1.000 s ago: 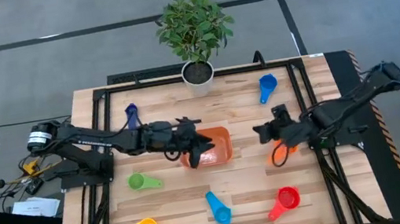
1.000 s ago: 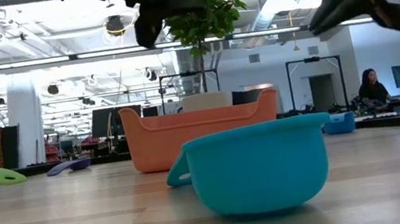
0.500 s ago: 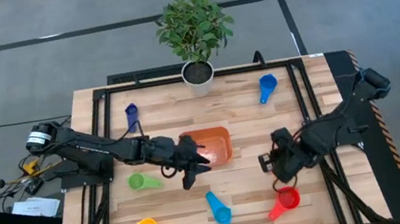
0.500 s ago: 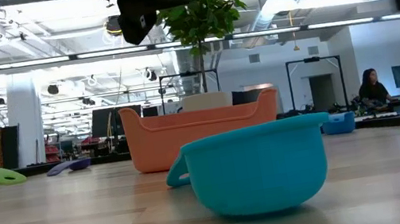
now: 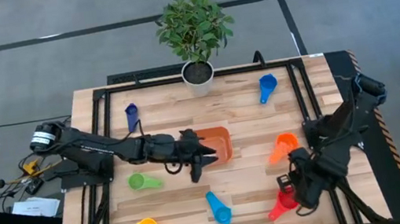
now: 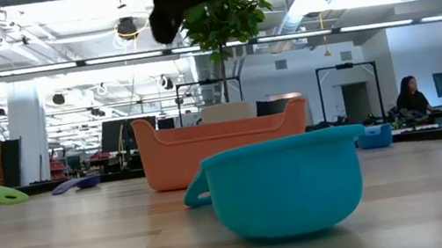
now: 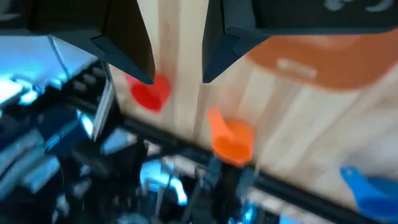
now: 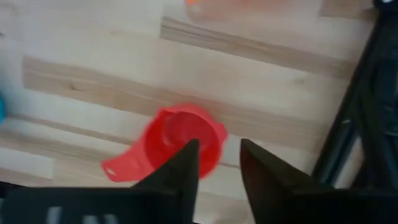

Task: Nest measuring cups in basket
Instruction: Stack the red measuring cup on top of the orange measuring cup

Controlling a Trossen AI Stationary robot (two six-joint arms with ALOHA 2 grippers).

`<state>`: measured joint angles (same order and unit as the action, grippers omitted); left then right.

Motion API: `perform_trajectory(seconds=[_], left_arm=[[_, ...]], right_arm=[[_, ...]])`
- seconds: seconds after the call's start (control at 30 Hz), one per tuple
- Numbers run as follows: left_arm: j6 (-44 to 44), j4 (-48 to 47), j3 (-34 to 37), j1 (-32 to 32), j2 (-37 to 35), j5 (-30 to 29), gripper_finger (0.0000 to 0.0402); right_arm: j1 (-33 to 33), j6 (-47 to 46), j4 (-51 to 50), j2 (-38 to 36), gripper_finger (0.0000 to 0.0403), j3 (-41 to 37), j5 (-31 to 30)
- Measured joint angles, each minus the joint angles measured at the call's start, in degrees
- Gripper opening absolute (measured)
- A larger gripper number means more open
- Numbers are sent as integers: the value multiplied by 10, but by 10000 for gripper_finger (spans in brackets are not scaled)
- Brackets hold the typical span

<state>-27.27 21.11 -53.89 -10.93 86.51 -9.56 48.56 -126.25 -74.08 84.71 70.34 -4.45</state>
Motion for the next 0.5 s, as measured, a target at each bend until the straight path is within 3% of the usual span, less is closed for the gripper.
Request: perform_trajectory(seconds=[0.1,0.23,0.5], left_arm=[[-14,40,-15,-4,35,-33,122],[-26,43,-82,-9,103,-22,122],[26,-38,-279,-26,248,8,122]], right_arm=[[21,-8,-9,0,189,0,3],[56,-12,6,0,228,0,2],[111,-14,16,12,222,-6,2]])
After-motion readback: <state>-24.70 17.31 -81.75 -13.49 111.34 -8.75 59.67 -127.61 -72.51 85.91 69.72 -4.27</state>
